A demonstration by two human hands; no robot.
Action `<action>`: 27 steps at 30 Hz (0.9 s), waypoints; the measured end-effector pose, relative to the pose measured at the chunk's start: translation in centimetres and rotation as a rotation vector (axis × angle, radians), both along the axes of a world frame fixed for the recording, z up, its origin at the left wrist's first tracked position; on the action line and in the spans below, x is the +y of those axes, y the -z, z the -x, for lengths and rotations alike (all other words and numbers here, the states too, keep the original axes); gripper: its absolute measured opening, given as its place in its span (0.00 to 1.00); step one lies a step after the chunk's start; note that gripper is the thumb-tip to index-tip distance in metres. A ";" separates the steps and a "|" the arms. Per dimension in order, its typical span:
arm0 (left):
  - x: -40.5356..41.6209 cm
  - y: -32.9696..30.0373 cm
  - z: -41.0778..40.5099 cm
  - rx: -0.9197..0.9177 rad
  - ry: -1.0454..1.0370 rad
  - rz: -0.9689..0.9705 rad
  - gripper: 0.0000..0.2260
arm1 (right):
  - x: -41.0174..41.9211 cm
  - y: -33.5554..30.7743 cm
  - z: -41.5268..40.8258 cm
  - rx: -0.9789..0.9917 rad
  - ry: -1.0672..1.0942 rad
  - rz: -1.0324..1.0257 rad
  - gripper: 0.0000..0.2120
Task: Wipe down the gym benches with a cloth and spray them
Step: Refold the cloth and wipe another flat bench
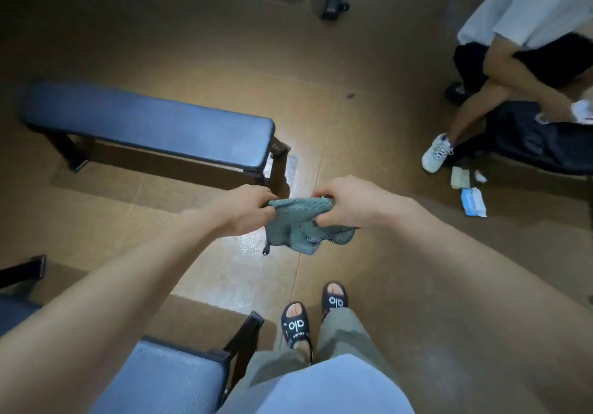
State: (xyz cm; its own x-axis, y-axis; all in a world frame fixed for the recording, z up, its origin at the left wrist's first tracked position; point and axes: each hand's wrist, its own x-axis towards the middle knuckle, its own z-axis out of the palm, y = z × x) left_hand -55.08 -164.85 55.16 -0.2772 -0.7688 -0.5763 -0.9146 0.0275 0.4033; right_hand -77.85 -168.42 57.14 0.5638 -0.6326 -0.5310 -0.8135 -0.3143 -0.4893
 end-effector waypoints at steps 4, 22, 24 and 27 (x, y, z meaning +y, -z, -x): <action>-6.5 0.8 -2.0 0.063 -0.226 0.010 0.10 | -7.9 2.1 -1.8 0.075 -0.133 0.099 0.04; -20.0 10.9 -12.5 0.230 -0.363 -0.097 0.18 | -23.5 13.7 -20.3 -0.304 0.975 -0.687 0.10; -20.3 13.2 -14.1 0.195 -0.287 -0.083 0.23 | -23.6 15.2 -23.6 -0.503 1.165 -0.909 0.18; -20.8 17.0 -16.7 0.076 -0.246 -0.084 0.31 | -23.3 18.2 -28.5 -0.629 1.242 -0.929 0.25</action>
